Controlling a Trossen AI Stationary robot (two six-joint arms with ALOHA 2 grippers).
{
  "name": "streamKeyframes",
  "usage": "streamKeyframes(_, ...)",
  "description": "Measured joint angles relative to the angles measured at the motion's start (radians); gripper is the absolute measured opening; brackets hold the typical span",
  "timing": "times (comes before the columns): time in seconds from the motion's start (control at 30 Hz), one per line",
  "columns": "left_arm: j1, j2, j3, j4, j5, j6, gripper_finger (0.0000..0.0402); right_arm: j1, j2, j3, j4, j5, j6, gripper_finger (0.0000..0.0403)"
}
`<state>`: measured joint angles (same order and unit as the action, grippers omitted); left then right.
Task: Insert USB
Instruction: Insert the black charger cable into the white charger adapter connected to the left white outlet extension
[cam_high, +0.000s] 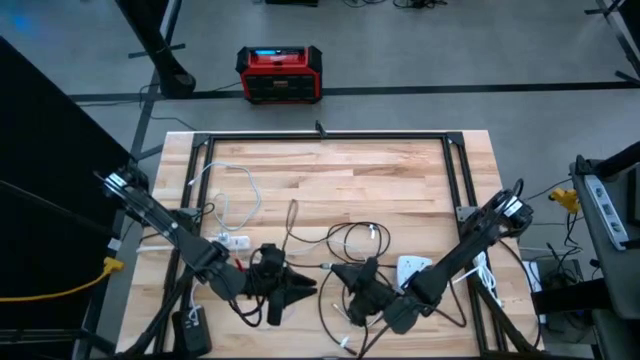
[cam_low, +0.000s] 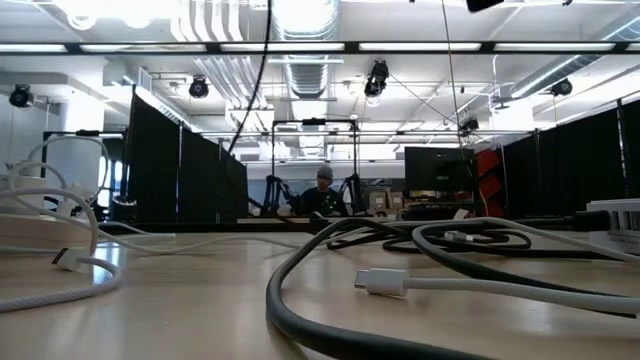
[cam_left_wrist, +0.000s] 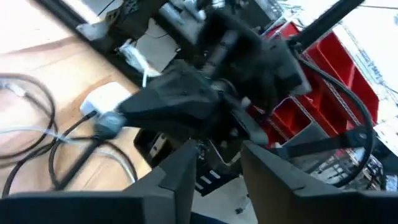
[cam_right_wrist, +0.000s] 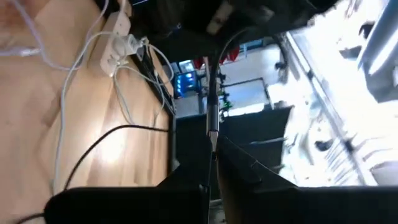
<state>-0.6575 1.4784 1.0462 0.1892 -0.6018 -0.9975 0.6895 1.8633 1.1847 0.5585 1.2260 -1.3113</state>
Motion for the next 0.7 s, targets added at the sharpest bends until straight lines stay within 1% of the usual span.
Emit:
streamKeyframes(0.07,0.000,0.000,0.000,-0.053,0.000,-0.045,0.0149,0.005,0.012,0.000,0.027,0.003,-0.073,0.0000)
streamKeyframes(0.27,-0.001,0.000,-0.001,-0.154,0.002,-0.144,0.0180,0.025,0.016,0.000,0.031,-0.011,-0.134,0.0000)
streamKeyframes(0.47,0.000,0.000,-0.001,-0.149,-0.014,-0.148,0.0198,0.027,0.016,0.000,0.031,-0.021,-0.141,0.0000)
streamKeyframes(0.6,0.008,0.005,-0.001,-0.156,-0.014,-0.195,0.0206,0.028,0.016,0.000,0.031,-0.030,-0.151,0.0000)
streamKeyframes(0.7,0.014,0.007,-0.001,-0.196,-0.014,-0.233,0.0211,0.029,0.016,0.000,0.031,-0.032,-0.166,0.0000)
